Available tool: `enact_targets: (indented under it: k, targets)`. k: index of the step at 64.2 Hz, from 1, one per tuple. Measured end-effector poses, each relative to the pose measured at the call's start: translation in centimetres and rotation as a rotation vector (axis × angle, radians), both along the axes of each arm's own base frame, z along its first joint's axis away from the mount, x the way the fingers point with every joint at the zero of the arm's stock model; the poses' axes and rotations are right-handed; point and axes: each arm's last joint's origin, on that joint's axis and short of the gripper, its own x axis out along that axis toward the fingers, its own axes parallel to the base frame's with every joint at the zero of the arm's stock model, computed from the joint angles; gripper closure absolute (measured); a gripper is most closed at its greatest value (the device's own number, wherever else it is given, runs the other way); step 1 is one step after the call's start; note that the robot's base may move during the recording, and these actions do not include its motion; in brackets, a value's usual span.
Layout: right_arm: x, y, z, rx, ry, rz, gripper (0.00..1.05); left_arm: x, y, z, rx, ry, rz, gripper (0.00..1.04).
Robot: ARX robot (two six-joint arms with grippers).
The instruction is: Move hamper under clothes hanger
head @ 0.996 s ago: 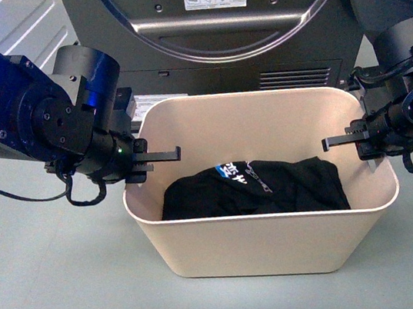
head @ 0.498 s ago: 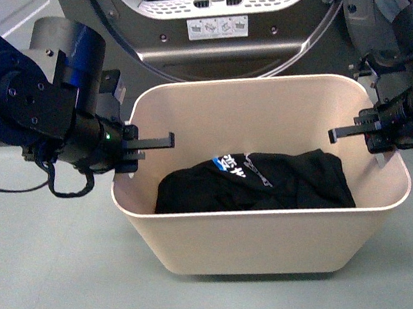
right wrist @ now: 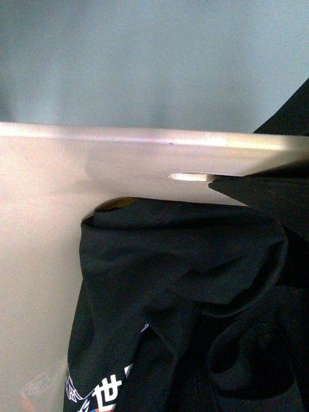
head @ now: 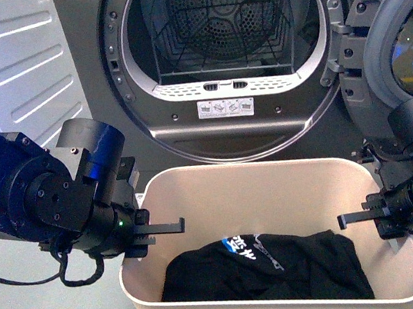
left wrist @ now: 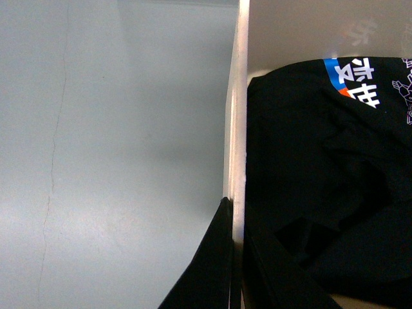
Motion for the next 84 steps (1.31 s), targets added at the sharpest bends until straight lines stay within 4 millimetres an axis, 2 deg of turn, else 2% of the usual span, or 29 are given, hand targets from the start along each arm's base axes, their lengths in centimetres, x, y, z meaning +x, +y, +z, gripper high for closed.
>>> enact_targets:
  k: [13, 33, 56, 84]
  targets:
    - [-0.1, 1.2, 0.0, 0.017, 0.001, 0.037, 1.02, 0.2, 1.2, 0.0, 0.01, -0.001, 0.036, 1.01]
    - [0.0, -0.6, 0.0, -0.004, -0.001, -0.021, 1.02, -0.1, -0.4, 0.0, -0.009, 0.001, -0.016, 1.01]
    - [0.0, 0.1, 0.0, 0.003, 0.0, 0.0, 1.02, 0.1, 0.2, 0.0, 0.0, 0.0, 0.007, 1.01]
    - [0.0, 0.0, 0.0, 0.001, 0.001, -0.003, 1.02, 0.0, 0.2, 0.0, -0.003, 0.001, 0.006, 1.01]
